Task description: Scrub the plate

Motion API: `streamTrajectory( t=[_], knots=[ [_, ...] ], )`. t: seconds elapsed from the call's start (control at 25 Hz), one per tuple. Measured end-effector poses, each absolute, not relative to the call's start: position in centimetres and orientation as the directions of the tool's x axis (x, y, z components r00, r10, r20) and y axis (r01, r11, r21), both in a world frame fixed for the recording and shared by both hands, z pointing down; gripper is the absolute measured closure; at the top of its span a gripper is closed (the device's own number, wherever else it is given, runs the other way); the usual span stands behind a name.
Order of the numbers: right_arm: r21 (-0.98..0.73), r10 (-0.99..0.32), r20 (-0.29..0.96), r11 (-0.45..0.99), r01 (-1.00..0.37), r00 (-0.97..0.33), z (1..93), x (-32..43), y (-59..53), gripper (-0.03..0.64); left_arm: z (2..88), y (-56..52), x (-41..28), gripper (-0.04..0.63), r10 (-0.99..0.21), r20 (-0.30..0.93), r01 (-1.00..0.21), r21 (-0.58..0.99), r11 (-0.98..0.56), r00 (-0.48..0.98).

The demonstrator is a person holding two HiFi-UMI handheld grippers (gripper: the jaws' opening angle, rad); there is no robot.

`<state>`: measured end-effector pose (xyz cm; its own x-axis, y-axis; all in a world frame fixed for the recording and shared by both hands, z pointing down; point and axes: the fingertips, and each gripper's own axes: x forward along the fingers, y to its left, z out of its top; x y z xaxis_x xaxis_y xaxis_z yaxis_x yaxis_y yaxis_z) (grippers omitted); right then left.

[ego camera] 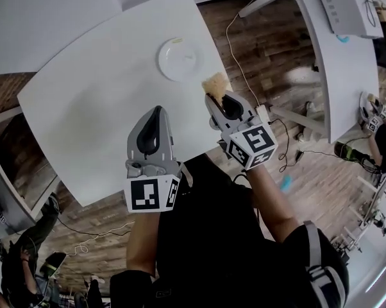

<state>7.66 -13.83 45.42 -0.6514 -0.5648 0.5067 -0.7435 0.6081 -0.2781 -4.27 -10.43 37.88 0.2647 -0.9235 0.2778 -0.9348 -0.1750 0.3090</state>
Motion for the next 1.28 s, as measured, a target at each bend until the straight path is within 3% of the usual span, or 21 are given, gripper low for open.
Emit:
streamTrajectory(
  t=[1.28],
  knots=[
    [-0.290,-0.416,0.754,0.484,-0.825,-0.509,57.1,5.4,-21.4,0.543,41.7,-12.1,-8.4,0.598,-0.904,0.311,-0.915,0.366,-0.170,0.293]
  ],
)
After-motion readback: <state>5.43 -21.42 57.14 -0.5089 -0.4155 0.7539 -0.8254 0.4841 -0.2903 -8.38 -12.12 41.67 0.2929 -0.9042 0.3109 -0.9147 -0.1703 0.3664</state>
